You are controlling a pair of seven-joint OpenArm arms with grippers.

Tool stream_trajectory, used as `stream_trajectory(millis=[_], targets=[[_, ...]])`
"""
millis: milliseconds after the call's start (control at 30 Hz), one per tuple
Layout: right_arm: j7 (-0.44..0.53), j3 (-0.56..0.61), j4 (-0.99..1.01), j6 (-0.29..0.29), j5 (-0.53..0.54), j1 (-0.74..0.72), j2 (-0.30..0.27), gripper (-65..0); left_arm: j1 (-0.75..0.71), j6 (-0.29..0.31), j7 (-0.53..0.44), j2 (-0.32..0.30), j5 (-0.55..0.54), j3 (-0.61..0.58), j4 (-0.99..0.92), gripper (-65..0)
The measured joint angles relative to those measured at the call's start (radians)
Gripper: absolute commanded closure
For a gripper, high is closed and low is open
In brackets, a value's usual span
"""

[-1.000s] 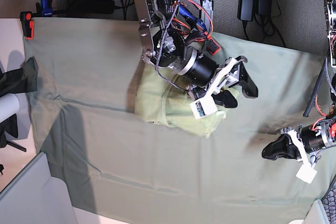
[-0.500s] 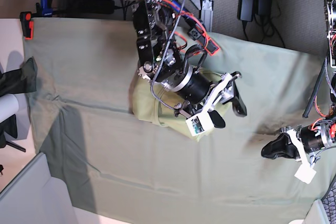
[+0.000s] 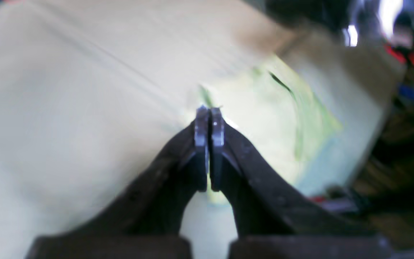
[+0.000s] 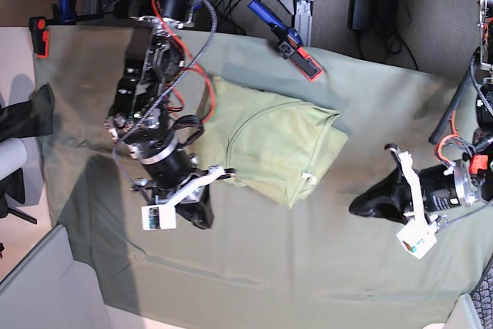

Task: Fold the T-shirt properly
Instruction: 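Square the folded bundle by pressing its sides with both grippers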

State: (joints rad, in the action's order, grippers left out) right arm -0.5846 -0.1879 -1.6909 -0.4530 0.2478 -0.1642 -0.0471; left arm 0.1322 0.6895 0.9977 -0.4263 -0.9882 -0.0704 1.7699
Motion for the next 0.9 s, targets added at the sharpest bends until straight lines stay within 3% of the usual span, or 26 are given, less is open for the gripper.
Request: stream_trajectory(millis=[167,400,667,900], targets=[[0.053,-0.039,0.085,0.0,0.005,-0.023,-0.108,0.0,-0.047,0.0,-0.052,0.008,0.092,-0.143,0.0,0.0],[0.053,-0.034,0.249,-0.004,0.069,-0.035,-0.162,0.0,-0.056,0.0,-0.063,0.062,0.146,-0.25,0.0,0.0],[0.084,-0.024,0.304,-0.004,0.073,-0.043,-0.161,0.0,-0.085,0.0,-0.144,0.114,0.347,-0.345,-0.015,0.0],[0.091,0.098,0.319,-0.004,-0.013,-0.063,-0.164,0.0,-0.126,0.0,-0.159,0.113,0.404,-0.348,-0.041,0.0]])
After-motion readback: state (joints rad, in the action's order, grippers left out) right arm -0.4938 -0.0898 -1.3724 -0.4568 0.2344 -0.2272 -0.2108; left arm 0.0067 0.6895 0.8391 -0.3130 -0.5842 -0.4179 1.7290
